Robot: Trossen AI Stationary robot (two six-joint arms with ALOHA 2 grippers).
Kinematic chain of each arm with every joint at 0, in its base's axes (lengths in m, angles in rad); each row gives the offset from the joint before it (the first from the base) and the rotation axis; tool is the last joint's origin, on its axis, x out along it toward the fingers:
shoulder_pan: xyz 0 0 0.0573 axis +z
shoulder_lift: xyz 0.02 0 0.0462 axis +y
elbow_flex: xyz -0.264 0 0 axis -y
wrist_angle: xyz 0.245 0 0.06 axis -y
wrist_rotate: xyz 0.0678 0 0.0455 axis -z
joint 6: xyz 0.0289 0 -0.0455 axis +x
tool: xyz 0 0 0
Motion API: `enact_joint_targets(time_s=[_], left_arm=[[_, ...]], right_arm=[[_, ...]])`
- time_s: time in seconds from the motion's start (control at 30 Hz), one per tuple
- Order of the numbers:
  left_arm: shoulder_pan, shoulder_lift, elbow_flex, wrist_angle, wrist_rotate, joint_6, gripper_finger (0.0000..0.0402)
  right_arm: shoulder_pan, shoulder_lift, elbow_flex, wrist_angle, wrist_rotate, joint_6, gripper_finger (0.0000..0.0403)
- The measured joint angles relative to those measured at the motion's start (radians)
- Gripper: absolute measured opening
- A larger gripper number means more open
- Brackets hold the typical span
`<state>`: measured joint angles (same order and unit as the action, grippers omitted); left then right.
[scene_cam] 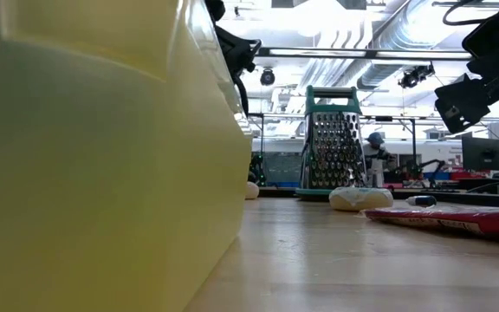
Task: Pick & Place Food Item
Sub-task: Put the green bottle into the green basket, then put the black bottle into the green basket
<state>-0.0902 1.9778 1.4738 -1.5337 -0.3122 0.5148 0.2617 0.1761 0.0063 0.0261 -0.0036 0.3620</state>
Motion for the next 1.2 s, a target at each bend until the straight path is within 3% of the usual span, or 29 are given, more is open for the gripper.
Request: enact_joint_targets(time_s=[0.73, 0.97, 1.2], left_arm=[[0.0, 0.0, 0.0, 0.001, -0.001, 0.001, 0.0091], [-0.006, 0.001, 0.003, -0.004, -0.082, 0.0, 0.0091], [-0.023, 0.001, 0.051, -0.004, -0.085, -0.019, 0.0091]], right_arm=[[0.0, 0.0, 0.0, 0.0, 0.0, 0.0, 0.0188], [0.0, 0.0, 0.0, 0.0, 0.0, 0.0, 0.0188], [0.0, 0.0, 0.0, 0.0, 0.0, 0.0, 0.0188]])
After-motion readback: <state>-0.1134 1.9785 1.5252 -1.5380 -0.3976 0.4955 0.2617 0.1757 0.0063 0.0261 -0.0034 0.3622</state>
